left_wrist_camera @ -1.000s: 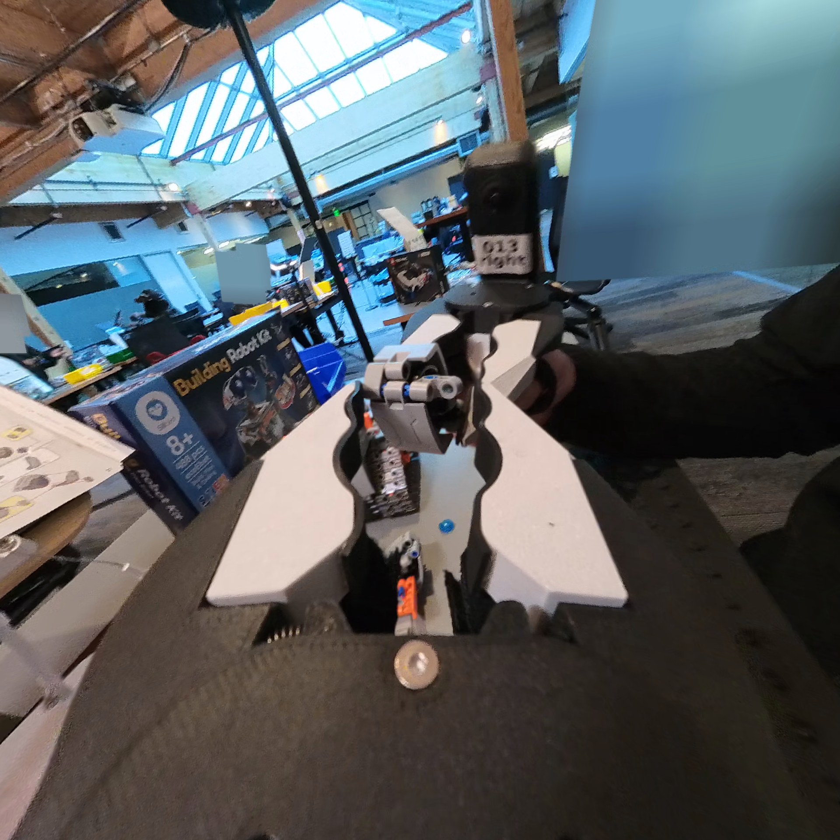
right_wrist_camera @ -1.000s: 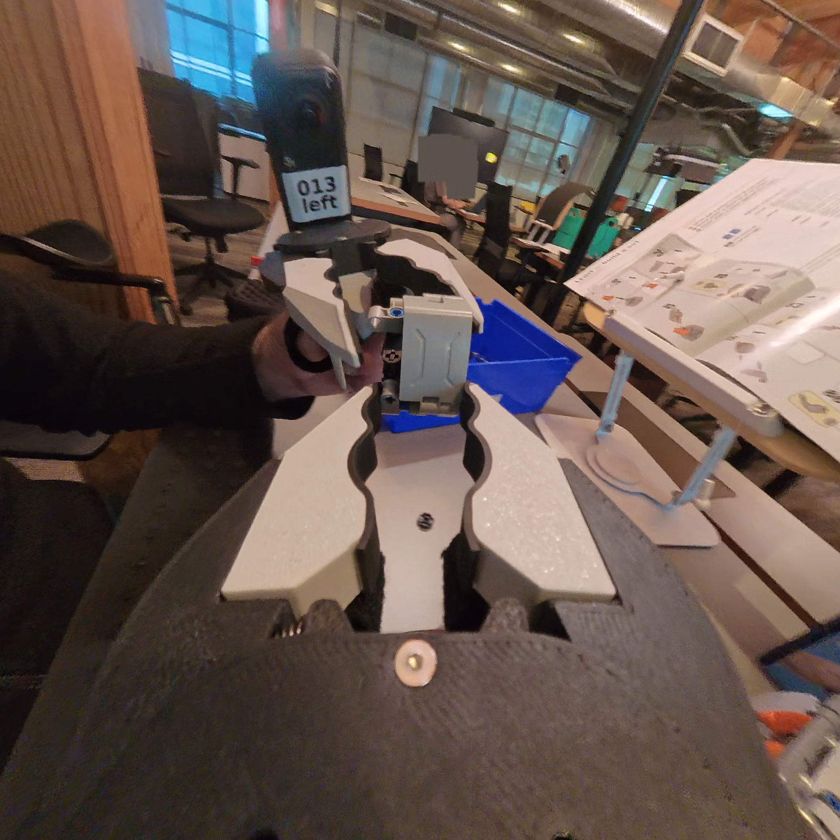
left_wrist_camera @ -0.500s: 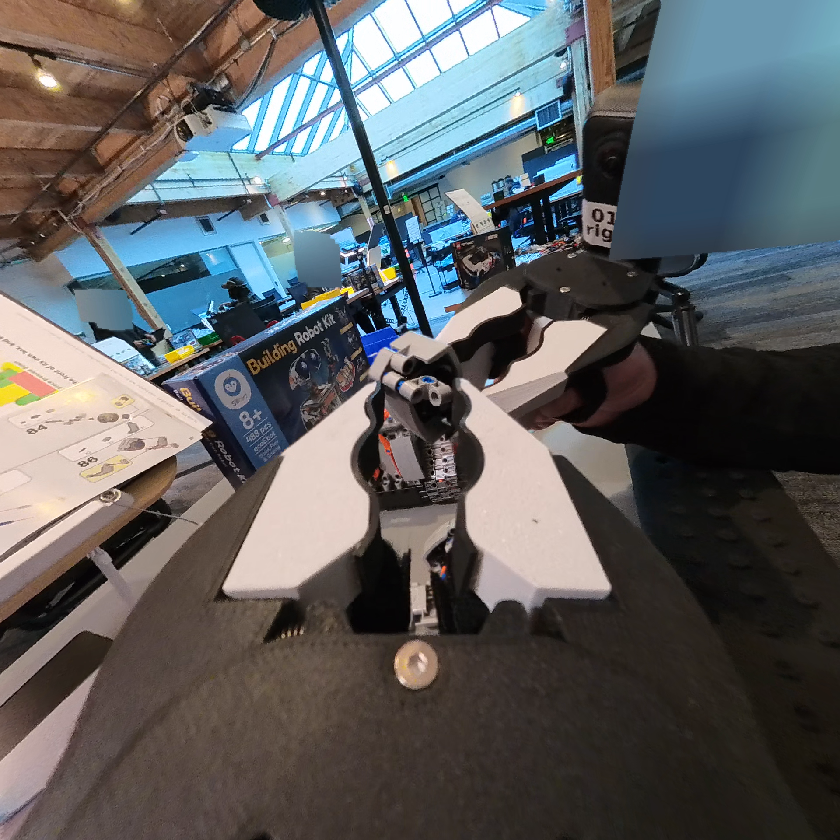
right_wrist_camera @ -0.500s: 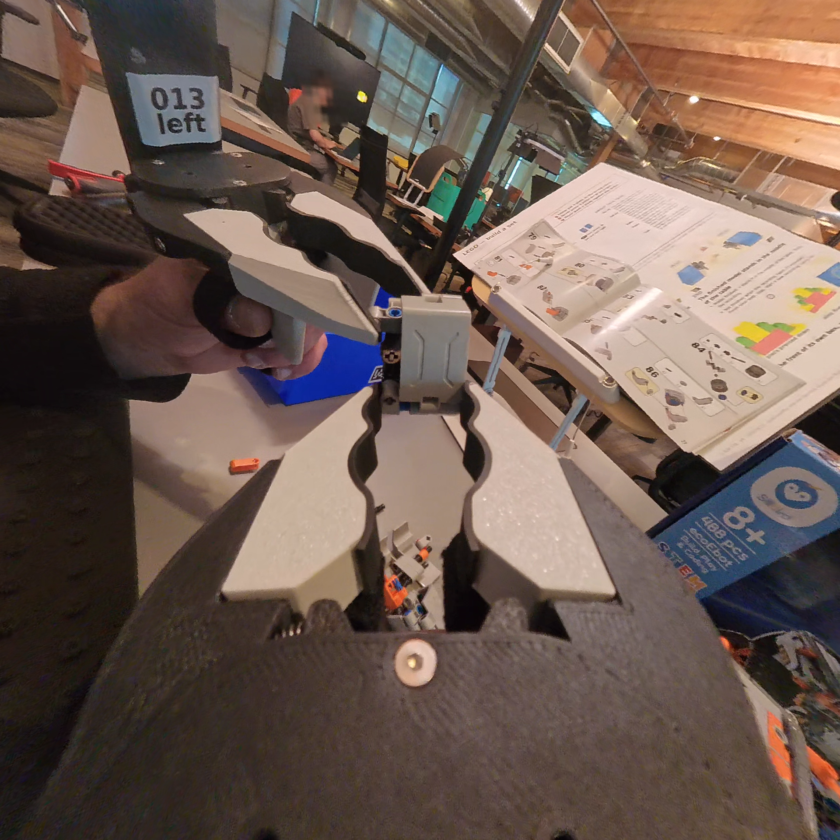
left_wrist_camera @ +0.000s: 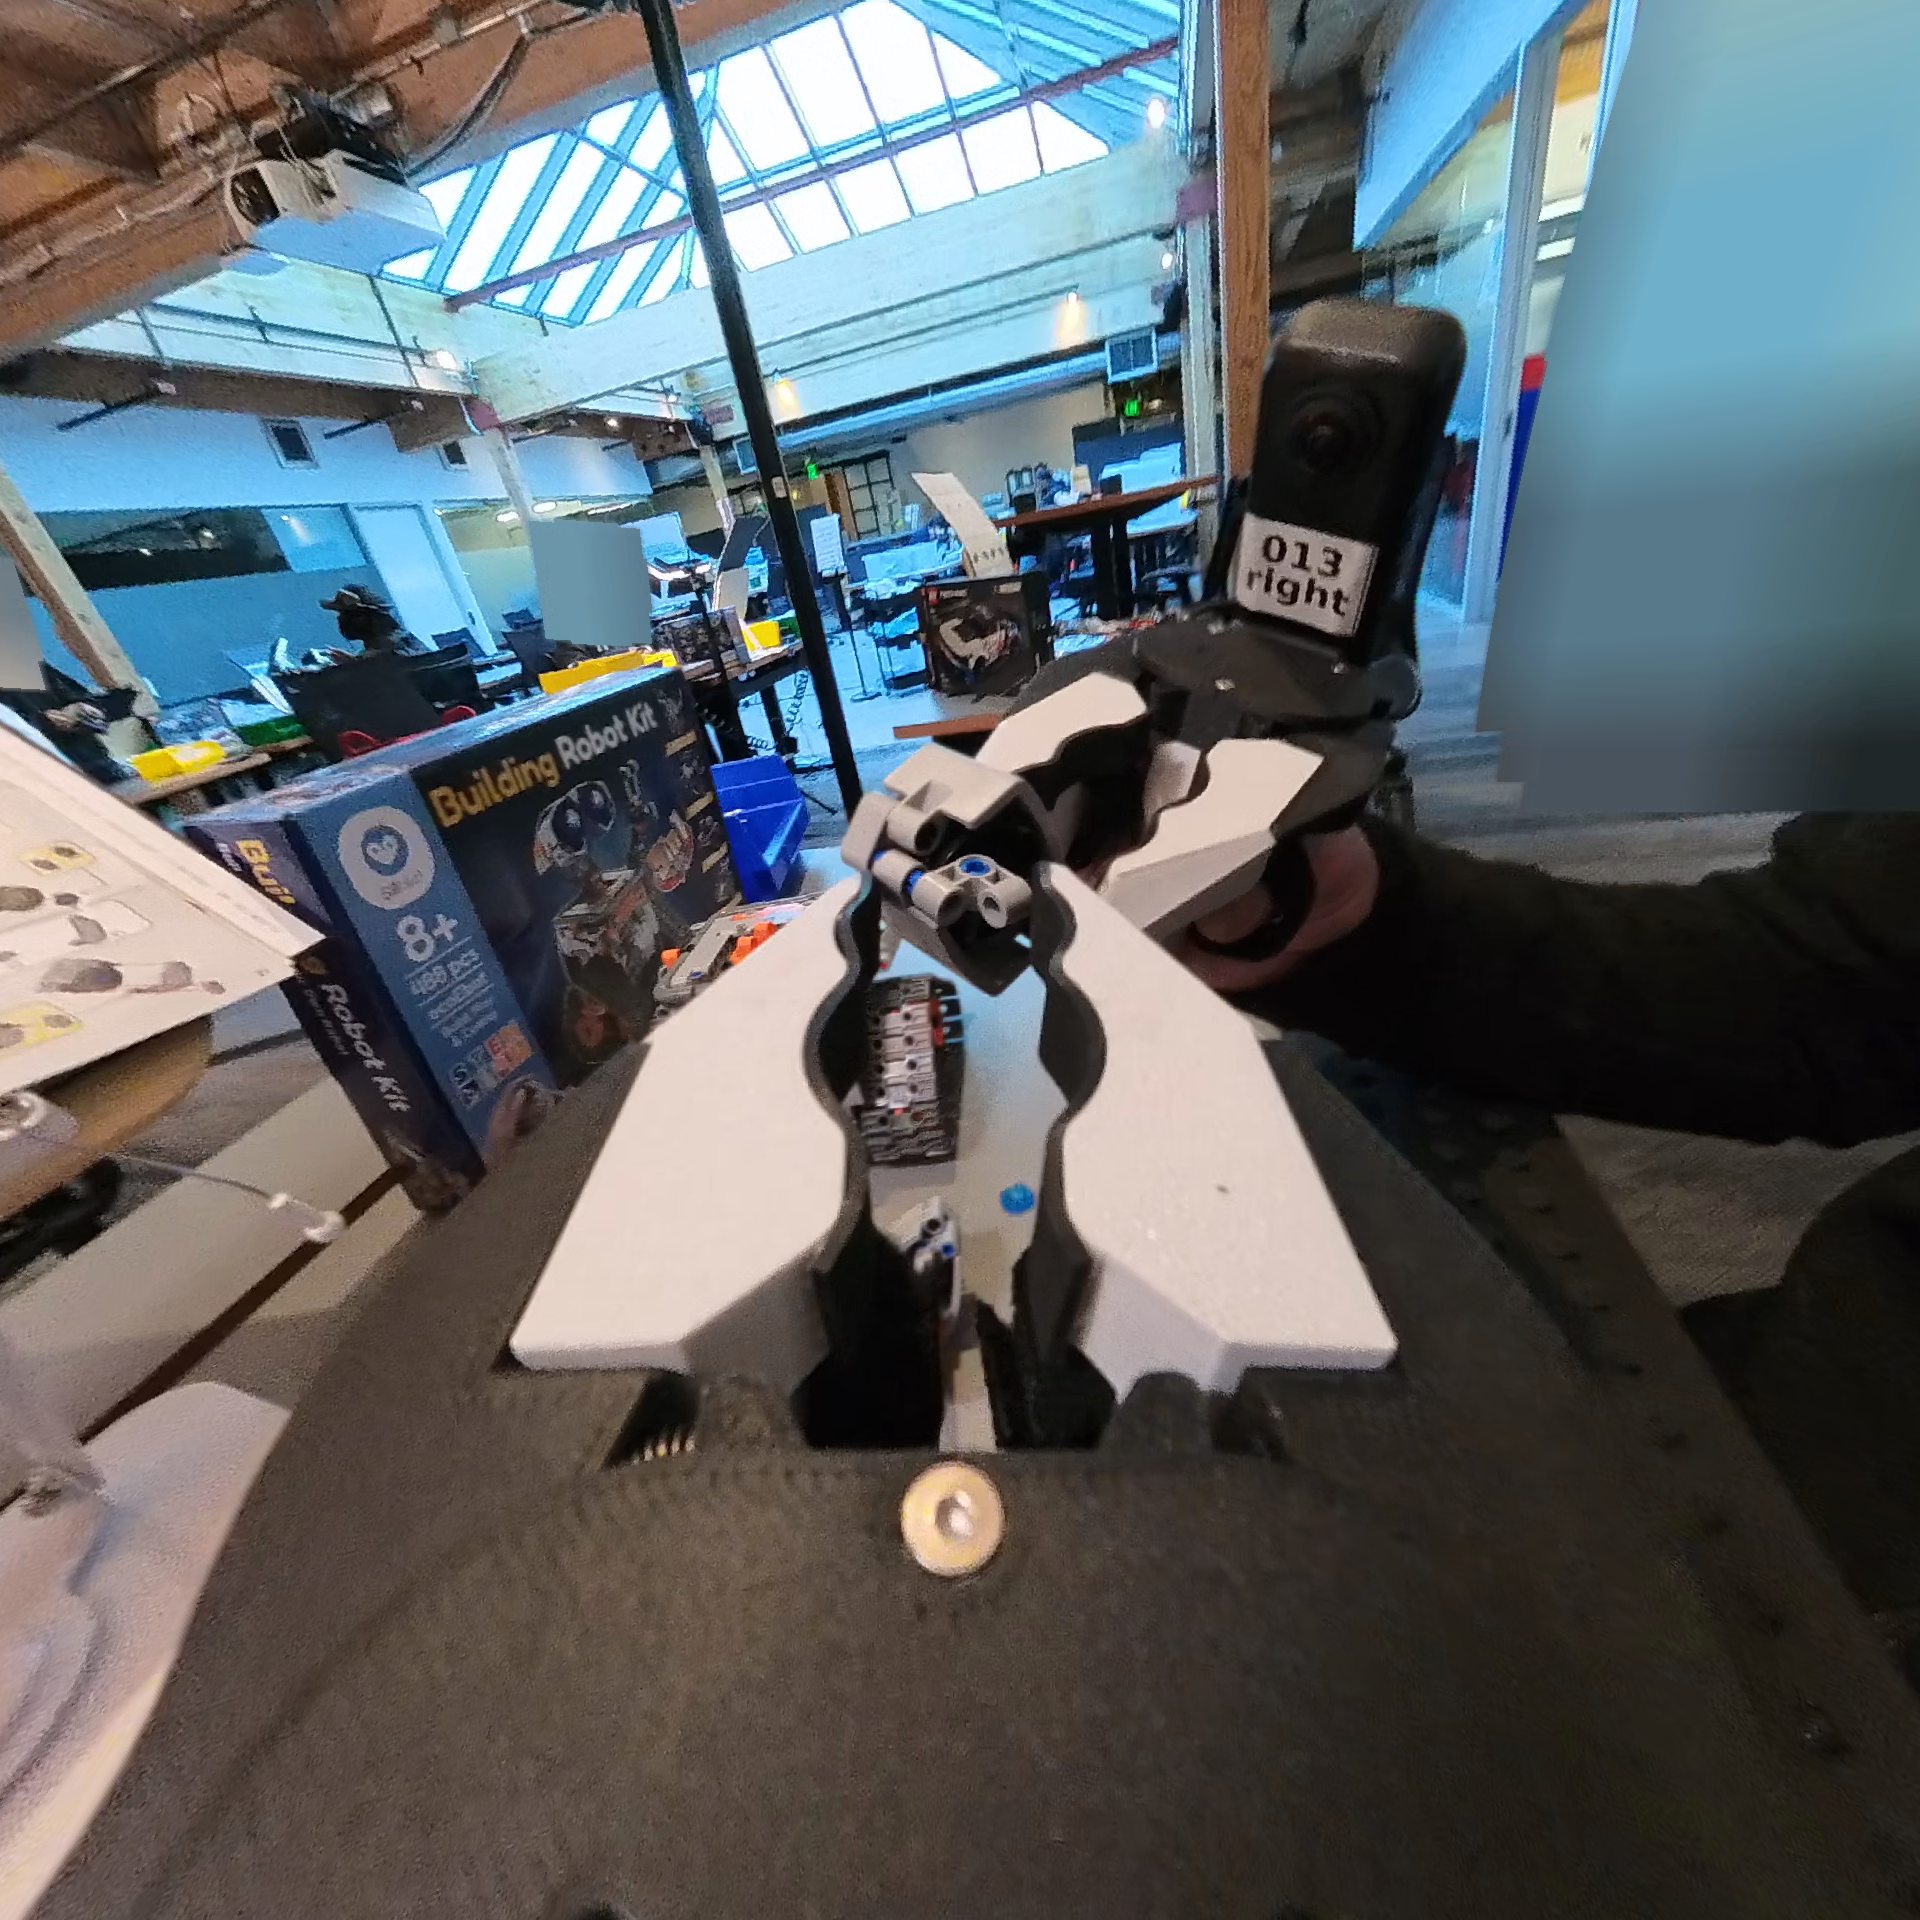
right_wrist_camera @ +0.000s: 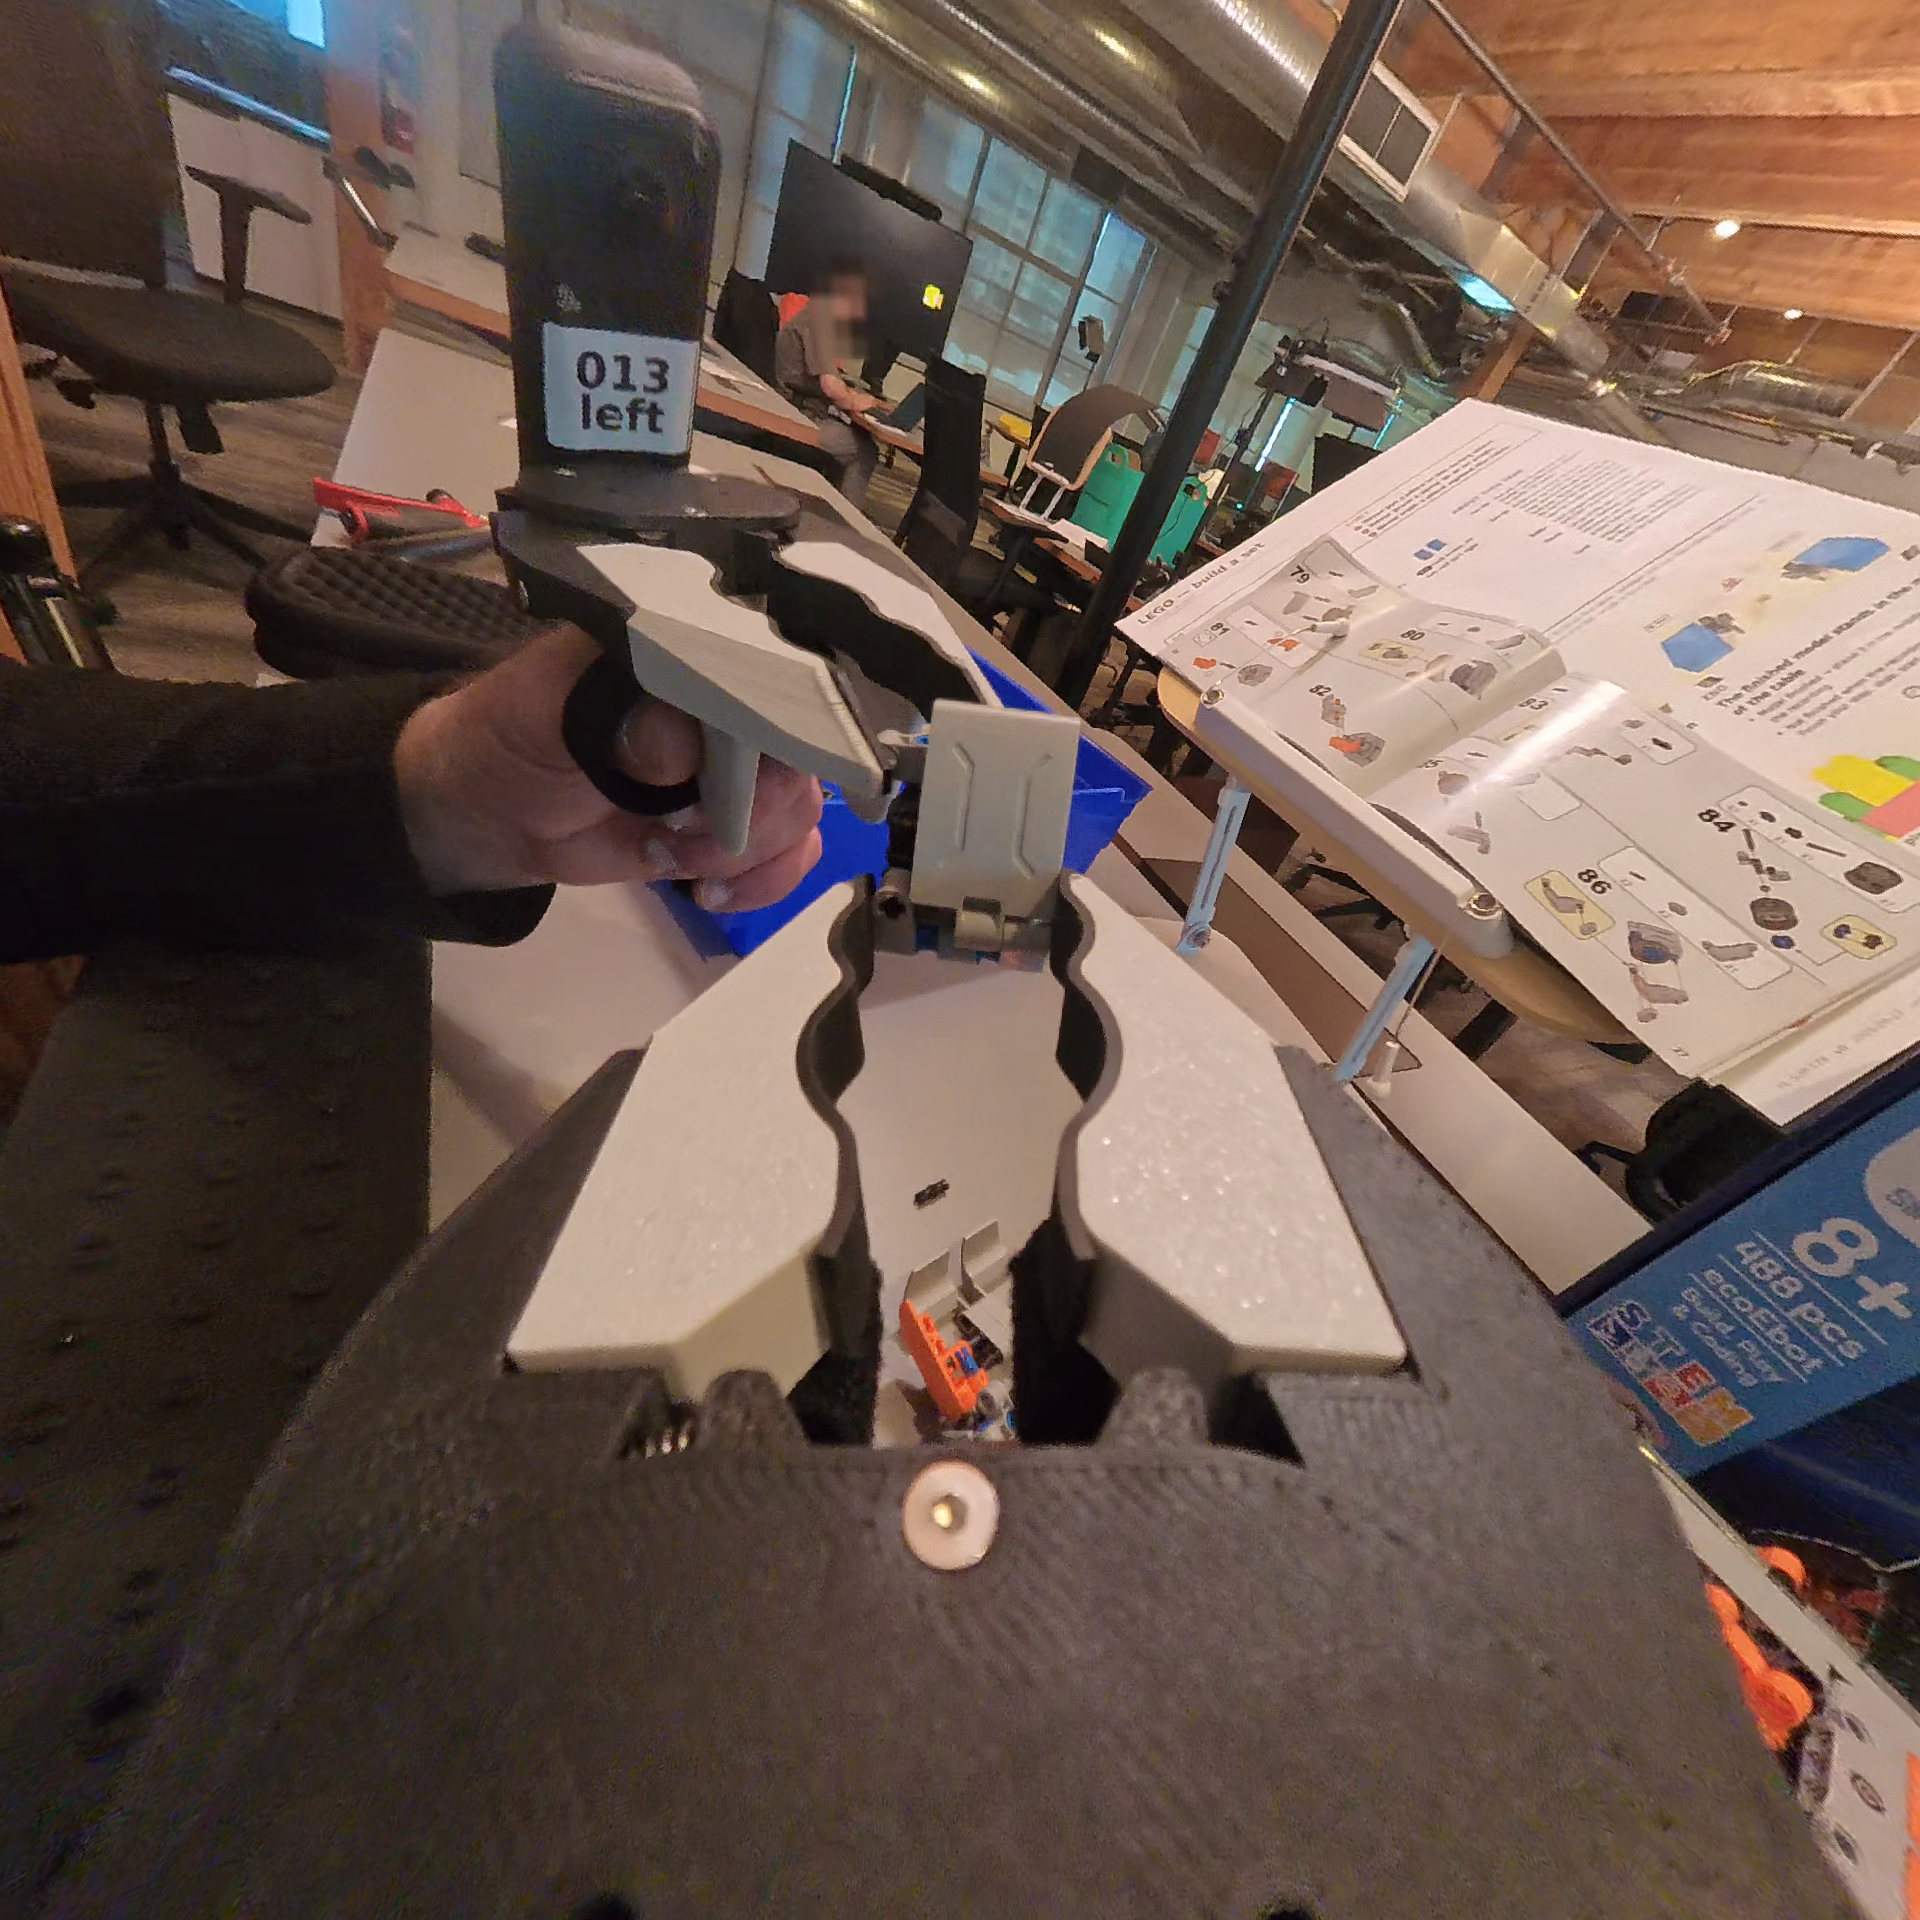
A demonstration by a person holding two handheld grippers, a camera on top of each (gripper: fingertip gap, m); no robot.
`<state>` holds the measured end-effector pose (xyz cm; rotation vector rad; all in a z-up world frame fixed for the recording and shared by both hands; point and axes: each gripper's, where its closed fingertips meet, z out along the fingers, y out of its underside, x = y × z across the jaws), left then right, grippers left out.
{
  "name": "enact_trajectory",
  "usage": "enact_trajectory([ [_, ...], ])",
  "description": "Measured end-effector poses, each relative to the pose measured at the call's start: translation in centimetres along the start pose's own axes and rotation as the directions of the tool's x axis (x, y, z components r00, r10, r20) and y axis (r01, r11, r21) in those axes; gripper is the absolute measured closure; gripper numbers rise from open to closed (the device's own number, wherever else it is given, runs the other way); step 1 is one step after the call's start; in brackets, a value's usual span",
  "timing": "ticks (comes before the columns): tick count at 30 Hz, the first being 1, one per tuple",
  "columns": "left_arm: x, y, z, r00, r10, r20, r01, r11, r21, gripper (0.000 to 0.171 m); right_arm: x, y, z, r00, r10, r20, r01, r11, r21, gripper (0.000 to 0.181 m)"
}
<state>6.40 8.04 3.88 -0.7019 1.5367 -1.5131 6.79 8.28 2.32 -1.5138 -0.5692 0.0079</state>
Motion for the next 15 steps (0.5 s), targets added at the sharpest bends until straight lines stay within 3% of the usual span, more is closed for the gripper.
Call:
enact_trajectory([
  [9,-1.2,-1.3,-1.0,0.945,-0.294,-0.144,0.317,0.932,0.178,0.151,-0.2,-0.4,0.3,0.999,0.028,0.02,-0.029,0.999,0.045,0.141],
  [12,-0.2,-0.9,-0.3,0.965,-0.219,-0.148,0.239,0.961,0.141,0.151,-0.6,-0.6,0.5,0.997,0.061,0.048,-0.064,0.996,0.061,0.14],
  [15,1.0,-1.2,-0.5,0.975,-0.124,-0.186,0.151,0.979,0.14,0.151,-1.5,-1.0,0.0,0.956,0.2,0.216,-0.224,0.97,0.092,0.137],
])
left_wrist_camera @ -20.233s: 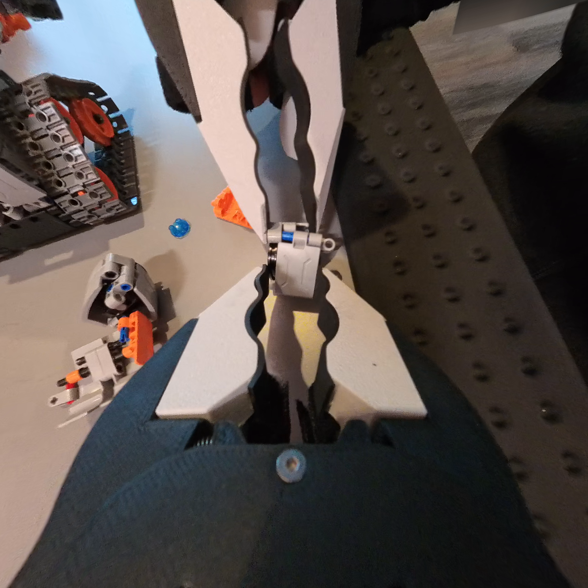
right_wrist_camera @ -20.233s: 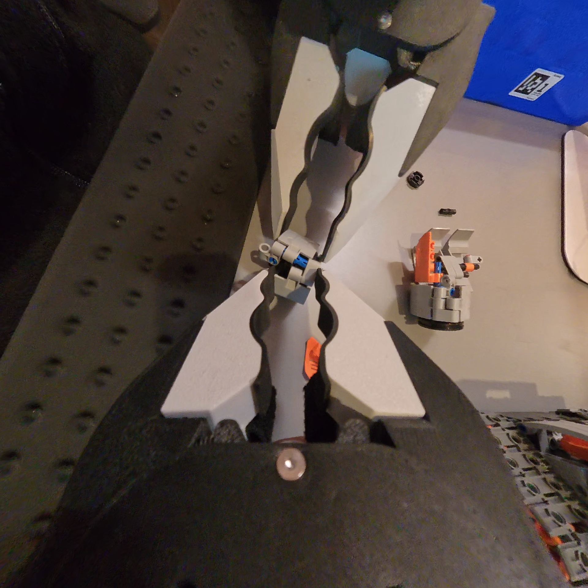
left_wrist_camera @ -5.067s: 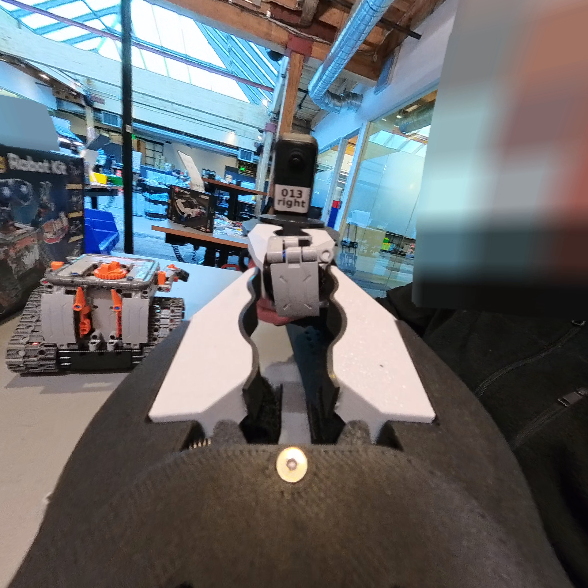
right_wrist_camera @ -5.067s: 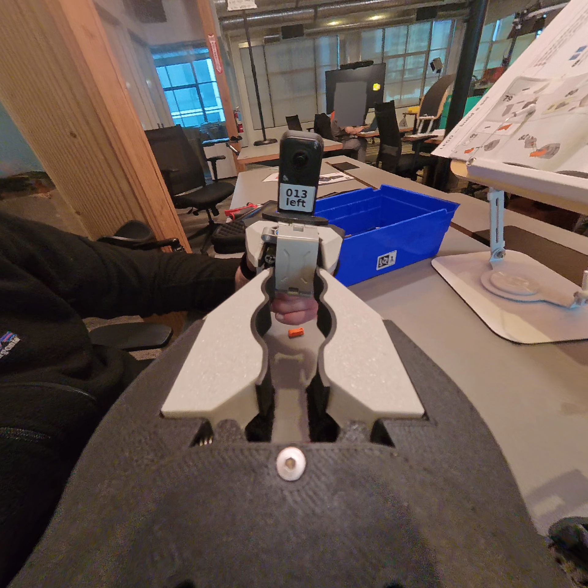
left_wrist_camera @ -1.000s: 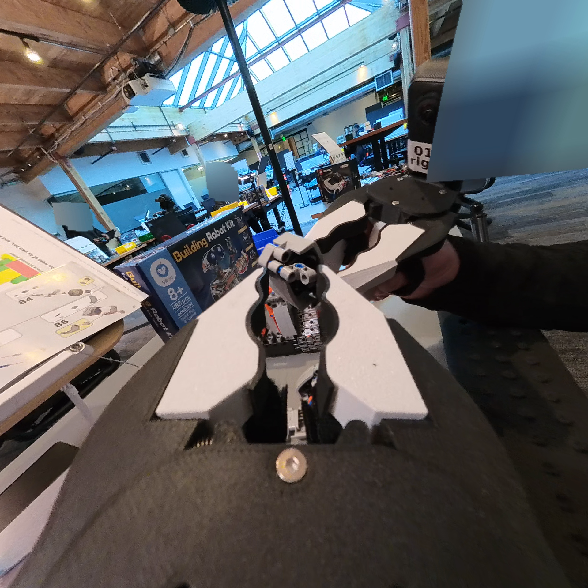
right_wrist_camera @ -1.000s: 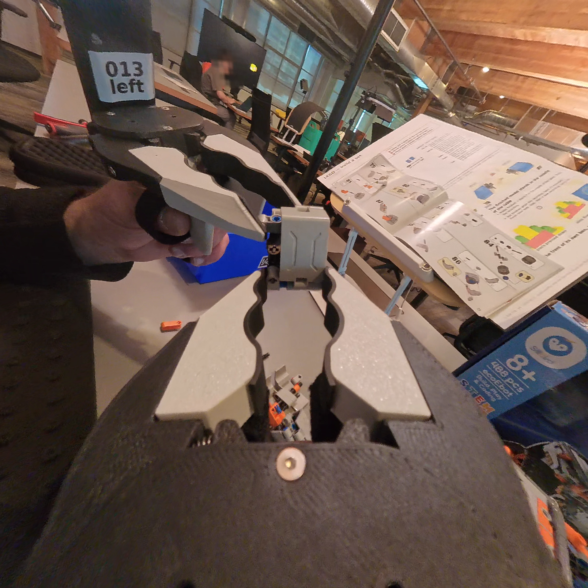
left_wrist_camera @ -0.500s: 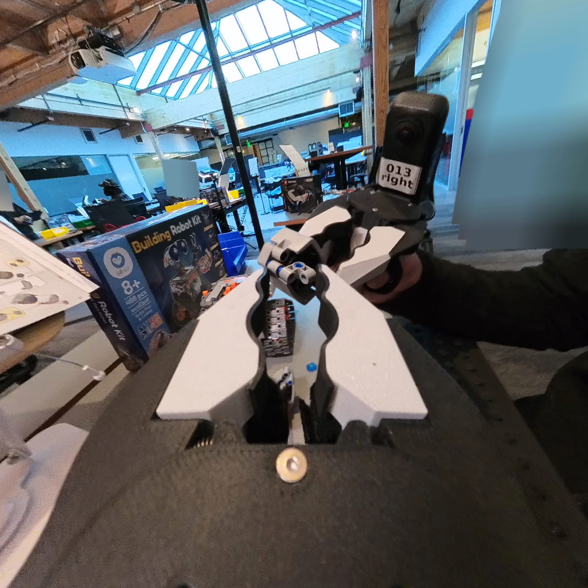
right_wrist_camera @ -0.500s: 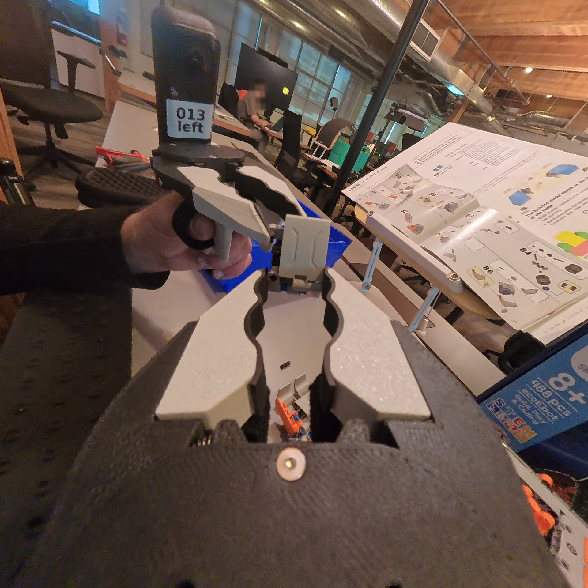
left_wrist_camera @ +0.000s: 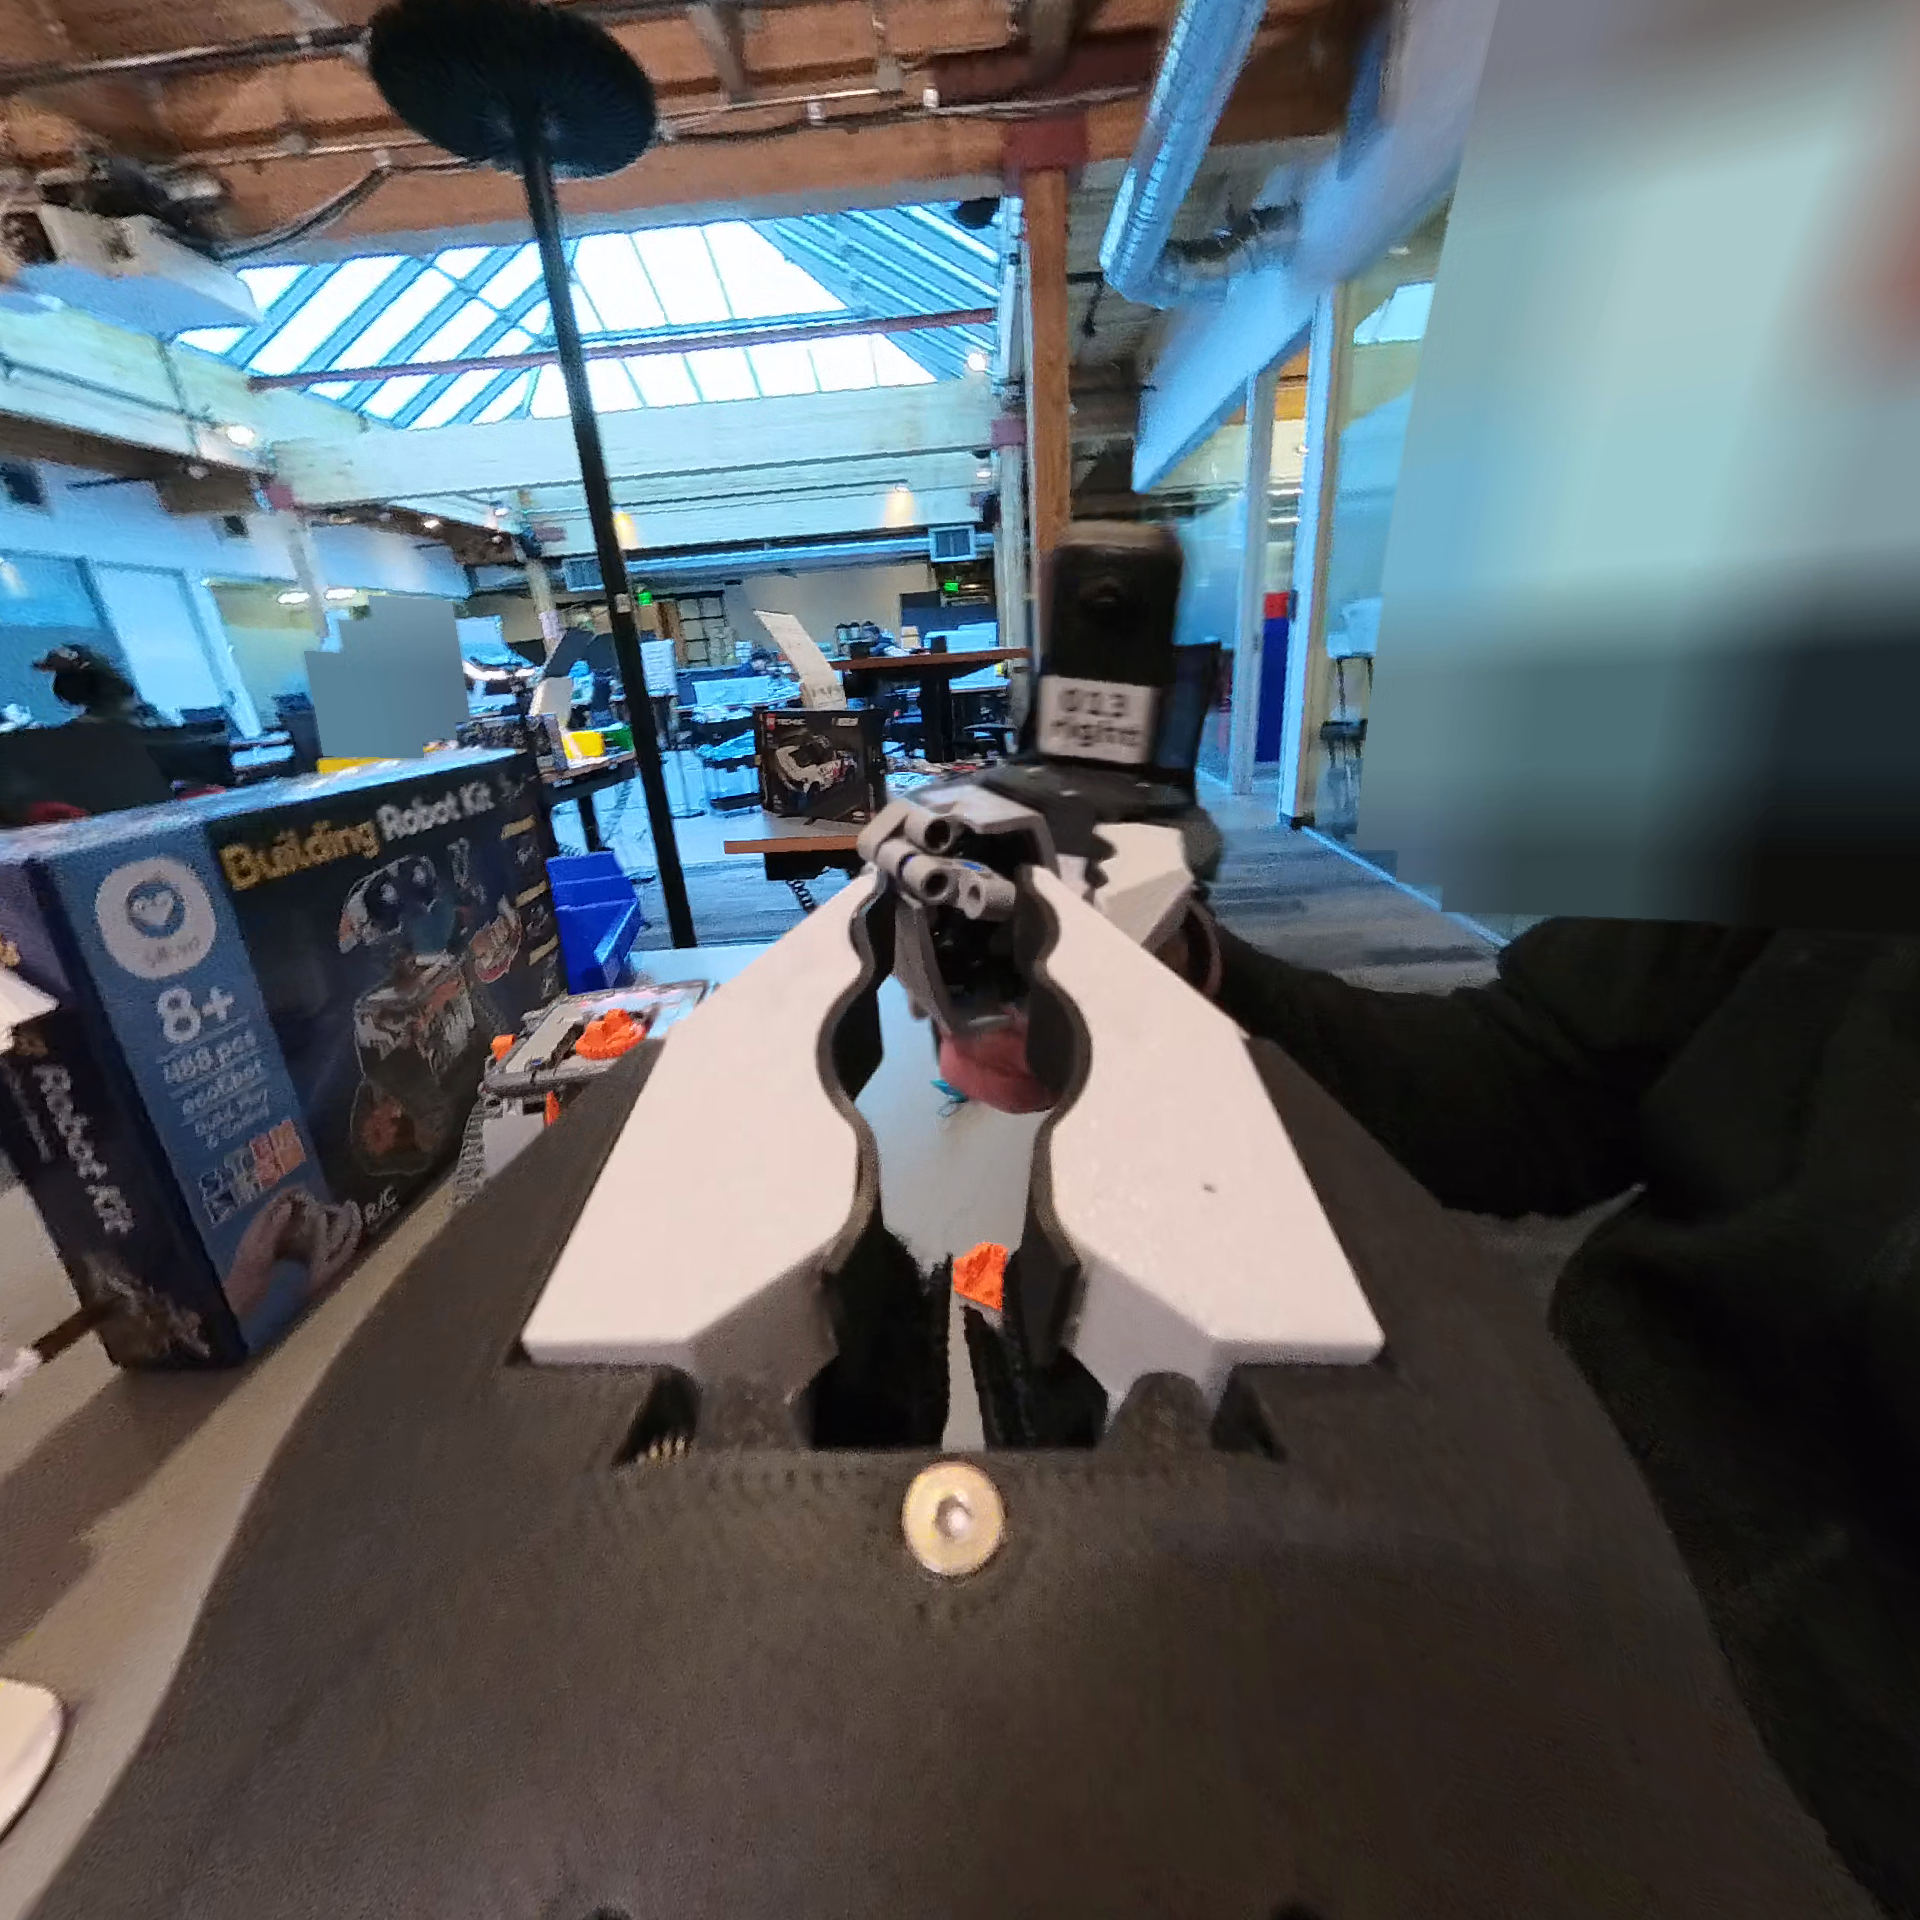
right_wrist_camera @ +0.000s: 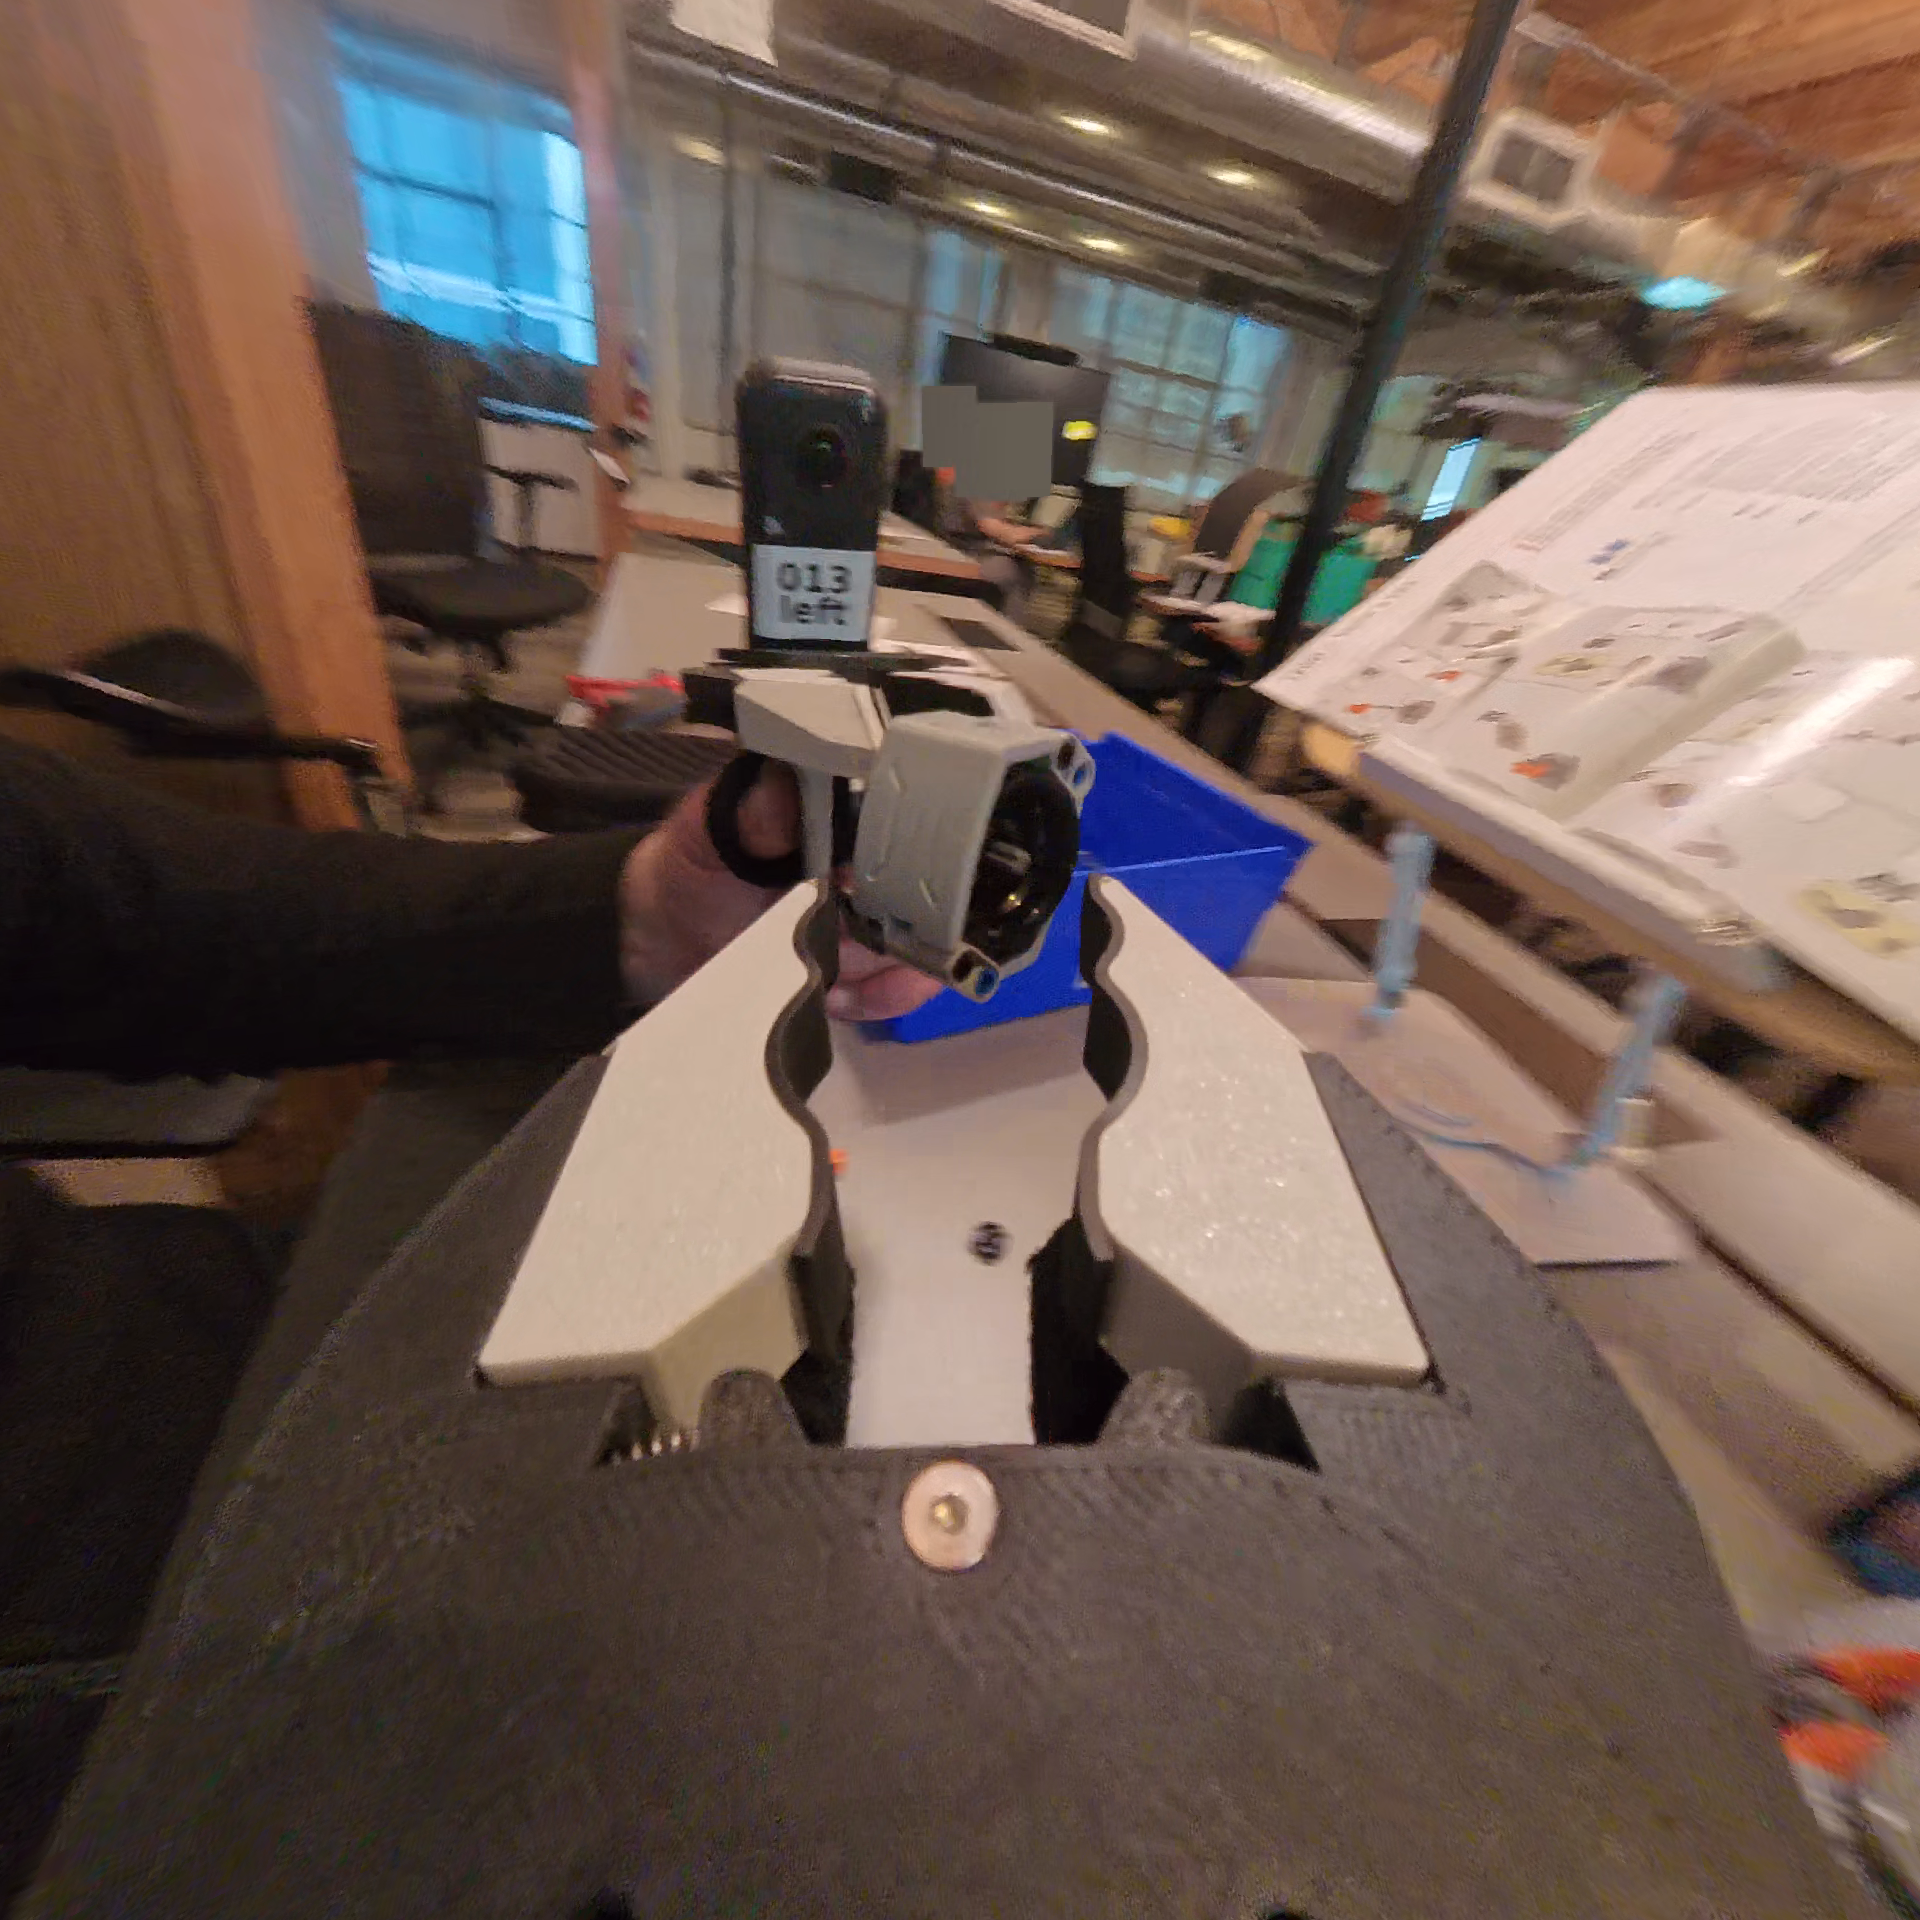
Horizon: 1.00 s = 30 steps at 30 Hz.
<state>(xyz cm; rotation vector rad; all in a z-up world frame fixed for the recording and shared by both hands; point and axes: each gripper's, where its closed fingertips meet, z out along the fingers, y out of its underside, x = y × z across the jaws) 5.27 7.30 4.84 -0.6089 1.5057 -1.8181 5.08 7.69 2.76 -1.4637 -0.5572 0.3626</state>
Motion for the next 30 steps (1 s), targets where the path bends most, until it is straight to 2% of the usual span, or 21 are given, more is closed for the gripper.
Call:
enact_trajectory([
  [2,1.1,-0.2,0.1,0.998,0.01,-0.064,-0.009,1.0,0.016,0.151,-1.2,0.2,0.0,0.983,0.118,0.142,-0.12,0.993,0.004,0.137],
  [5,2.3,-0.1,0.4,0.991,0.029,-0.127,-0.028,0.999,0.016,0.152,-2.3,-0.3,0.0,0.97,0.122,0.21,-0.132,0.991,0.035,0.141],
  [8,2.3,-0.3,0.2,0.991,0.047,-0.121,-0.045,0.999,0.017,0.152,-2.0,-0.4,0.1,0.993,0.008,0.115,-0.011,1.0,0.028,0.142],
  [10,1.6,-0.1,0.1,0.994,0.071,-0.078,-0.072,0.997,-0.007,0.153,-0.9,-0.2,0.0,0.991,-0.131,-0.021,0.13,0.991,-0.013,0.142],
  [11,1.2,-0.2,-0.1,0.995,0.079,-0.056,-0.08,0.997,-0.014,0.15,0.1,0.1,-0.2,0.968,-0.222,-0.113,0.216,0.974,-0.064,0.142],
  [13,-0.2,-0.4,-0.6,0.996,0.09,0.024,-0.089,0.995,-0.034,0.129,2.1,0.2,-1.0,0.887,-0.375,-0.27,0.34,0.925,-0.167,0.141],
  [16,-0.6,0.0,-0.4,0.989,0.133,0.071,-0.127,0.988,-0.085,0.121,2.7,0.1,-1.3,0.784,-0.512,-0.351,0.442,0.857,-0.264,0.142],
  [20,-1.2,2.8,1.2,0.979,0.156,0.131,-0.123,0.967,-0.225,0.105,3.4,0.7,-1.1,0.633,-0.672,-0.385,0.529,0.738,-0.419,0.141],
  [23,-2.0,3.8,1.6,0.977,0.109,0.183,-0.062,0.967,-0.247,0.108,3.6,1.0,-0.9,0.547,-0.743,-0.385,0.559,0.667,-0.493,0.142],
  [26,-2.2,3.8,1.6,0.981,0.035,0.188,0.006,0.976,-0.217,0.112,3.7,1.1,-0.7,0.459,-0.802,-0.383,0.573,0.596,-0.562,0.142],
  [28,-2.0,3.8,1.8,0.983,0.019,0.185,0.02,0.978,-0.208,0.115,3.5,1.1,-0.4,0.421,-0.828,-0.37,0.59,0.56,-0.581,0.141],
  [30,-1.5,3.9,1.9,0.986,0.015,0.165,0.02,0.978,-0.209,0.125,3.5,1.2,-0.2,0.398,-0.841,-0.367,0.589,0.541,-0.6,0.141],
])
